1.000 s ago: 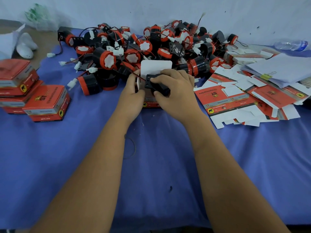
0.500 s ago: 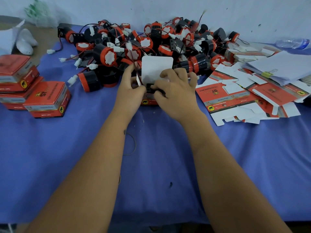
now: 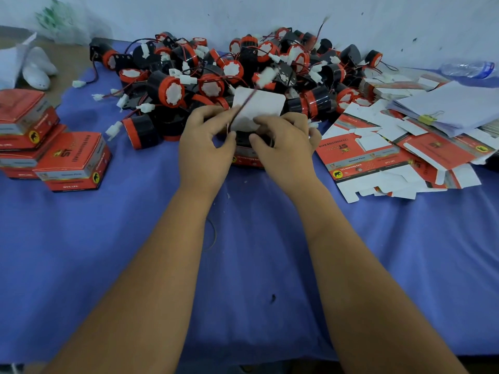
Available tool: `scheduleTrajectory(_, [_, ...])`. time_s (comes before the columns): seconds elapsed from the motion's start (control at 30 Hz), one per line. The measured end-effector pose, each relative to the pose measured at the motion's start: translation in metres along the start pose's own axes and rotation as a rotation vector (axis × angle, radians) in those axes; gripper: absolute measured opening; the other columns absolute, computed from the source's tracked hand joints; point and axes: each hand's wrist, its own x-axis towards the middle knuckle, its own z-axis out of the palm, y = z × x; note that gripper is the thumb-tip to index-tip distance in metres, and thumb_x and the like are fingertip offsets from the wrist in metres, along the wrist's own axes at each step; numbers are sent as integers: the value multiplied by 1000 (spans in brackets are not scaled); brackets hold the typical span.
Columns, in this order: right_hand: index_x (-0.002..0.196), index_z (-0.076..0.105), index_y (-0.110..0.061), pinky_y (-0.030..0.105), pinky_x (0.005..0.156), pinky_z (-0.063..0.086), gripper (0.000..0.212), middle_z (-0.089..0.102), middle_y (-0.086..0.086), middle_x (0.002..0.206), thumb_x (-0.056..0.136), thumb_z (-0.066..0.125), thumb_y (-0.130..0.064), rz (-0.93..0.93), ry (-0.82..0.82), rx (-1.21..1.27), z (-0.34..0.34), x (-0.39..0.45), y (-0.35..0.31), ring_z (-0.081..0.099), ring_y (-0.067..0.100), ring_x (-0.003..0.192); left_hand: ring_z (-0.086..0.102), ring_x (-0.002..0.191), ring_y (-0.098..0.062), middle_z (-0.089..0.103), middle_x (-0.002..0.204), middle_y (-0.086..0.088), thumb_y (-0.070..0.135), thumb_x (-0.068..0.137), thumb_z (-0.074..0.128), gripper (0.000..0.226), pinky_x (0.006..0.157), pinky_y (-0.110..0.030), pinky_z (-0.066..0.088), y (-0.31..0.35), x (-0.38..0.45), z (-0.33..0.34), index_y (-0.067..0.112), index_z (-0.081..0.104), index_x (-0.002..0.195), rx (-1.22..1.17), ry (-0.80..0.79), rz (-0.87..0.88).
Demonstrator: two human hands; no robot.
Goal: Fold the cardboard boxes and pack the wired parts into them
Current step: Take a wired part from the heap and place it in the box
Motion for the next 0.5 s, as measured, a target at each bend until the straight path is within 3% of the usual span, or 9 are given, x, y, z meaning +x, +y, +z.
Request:
scheduleTrajectory(0.07, [121,60,-28,35,101,15,31,60,-22,90,91,62,-32,48,-5,144,-1,0,-5,34,5,121,47,107,-2,56,121,-3,8,95,61,36,87,-3,38,-1,-2,2,17,65,129,74,-61,62])
scheduleTrajectory(0.17, [113,58,-34,45,110,28,23,61,-21,88,90,63,-34,135,1,433,-6,-1,-13,46,7,117,46,110,-1,54,129,-3,17,100,56,31,85,-10,43,-3,-4,3,19,65,130,108,-151,74])
scheduleTrajectory(0.23, [106,62,-26,46,103,42,14,66,-8,92,93,60,-31,230,58,636,-10,0,-17,59,15,106,52,113,-10,52,133,-4,17,100,55,30,86,-22,49,-4,-3,3,21,66,128,117,-177,74])
scheduleTrajectory(0.3, [100,66,-11,33,88,52,14,66,3,88,97,59,-23,296,148,791,-15,3,-16,62,13,88,53,112,-13,49,136,-3,14,99,55,30,88,-26,49,-4,-2,3,22,68,126,120,-184,71])
scheduleTrajectory(0.37, [92,65,-7,27,77,51,13,65,8,82,96,60,-18,315,195,807,-19,6,-12,59,12,79,49,113,-9,47,138,-1,12,98,55,30,89,-22,48,-4,-3,3,23,70,123,101,-189,59])
scheduleTrajectory(0.5, [86,66,-7,31,72,51,4,68,15,84,87,62,-8,255,148,626,-22,7,-8,58,14,75,46,113,12,48,140,5,5,94,55,33,92,-16,46,-2,-2,3,22,74,115,-14,-208,-46])
